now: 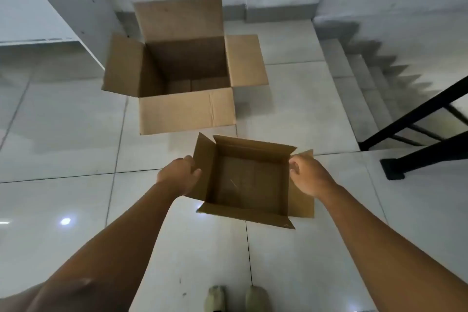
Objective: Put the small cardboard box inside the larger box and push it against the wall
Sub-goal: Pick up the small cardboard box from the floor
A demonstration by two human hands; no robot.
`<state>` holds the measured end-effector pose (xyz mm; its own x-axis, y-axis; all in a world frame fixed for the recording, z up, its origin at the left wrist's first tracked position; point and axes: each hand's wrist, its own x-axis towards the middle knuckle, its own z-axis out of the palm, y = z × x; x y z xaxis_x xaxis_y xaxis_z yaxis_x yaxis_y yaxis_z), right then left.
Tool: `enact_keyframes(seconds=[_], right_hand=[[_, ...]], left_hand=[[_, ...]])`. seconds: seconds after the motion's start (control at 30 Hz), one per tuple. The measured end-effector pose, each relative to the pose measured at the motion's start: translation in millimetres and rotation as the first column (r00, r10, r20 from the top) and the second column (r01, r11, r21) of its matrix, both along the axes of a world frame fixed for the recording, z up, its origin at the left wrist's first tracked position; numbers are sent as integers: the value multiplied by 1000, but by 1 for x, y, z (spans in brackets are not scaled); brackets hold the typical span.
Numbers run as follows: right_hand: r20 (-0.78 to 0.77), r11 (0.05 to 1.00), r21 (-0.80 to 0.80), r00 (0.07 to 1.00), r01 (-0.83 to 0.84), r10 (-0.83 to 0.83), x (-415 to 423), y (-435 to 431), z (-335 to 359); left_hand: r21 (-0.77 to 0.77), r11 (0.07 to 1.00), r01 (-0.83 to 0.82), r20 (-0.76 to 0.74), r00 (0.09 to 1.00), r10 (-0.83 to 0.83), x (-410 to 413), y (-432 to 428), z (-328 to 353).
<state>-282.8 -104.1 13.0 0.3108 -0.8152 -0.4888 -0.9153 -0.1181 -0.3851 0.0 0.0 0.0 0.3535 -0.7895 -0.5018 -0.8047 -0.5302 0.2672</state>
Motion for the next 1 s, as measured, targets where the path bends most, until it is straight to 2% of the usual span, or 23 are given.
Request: enact_keyframes(seconds=[0.17,0.33,0.43,0.57,0.67,0.73,0.87,1.0], right_hand=[[-61,998,-61,997,32,-35,-24,-17,-82],[-83,976,-173,986,130,-146,-41,-27,-147],[-58,958,-214,976,191,-208,-45,-27,-174],[53,898,-250,931,362,-361,-50,-28,-194],[137,878,-198,899,437,-416,-46,-25,-203],[157,853,-184,871,488,-465,-42,-24,-209],[153,773,-132,784,620,-602,-38,-24,-218],[96,793,-149,807,590,-582,-35,-19,-220]], left_hand=[[43,999,10,68,998,-13,-9,-18,-76],[1,999,-38,184,982,37,-11,-29,-132],[-36,995,-94,178,979,99,-8,-30,-155],[-71,966,-248,63,966,252,-6,-33,-174],[-168,931,-324,36,942,334,-8,-35,-183],[-215,918,-334,47,935,352,-9,-37,-189],[-196,930,-310,57,944,326,-12,-38,-201],[-245,927,-283,71,949,308,-11,-35,-203]])
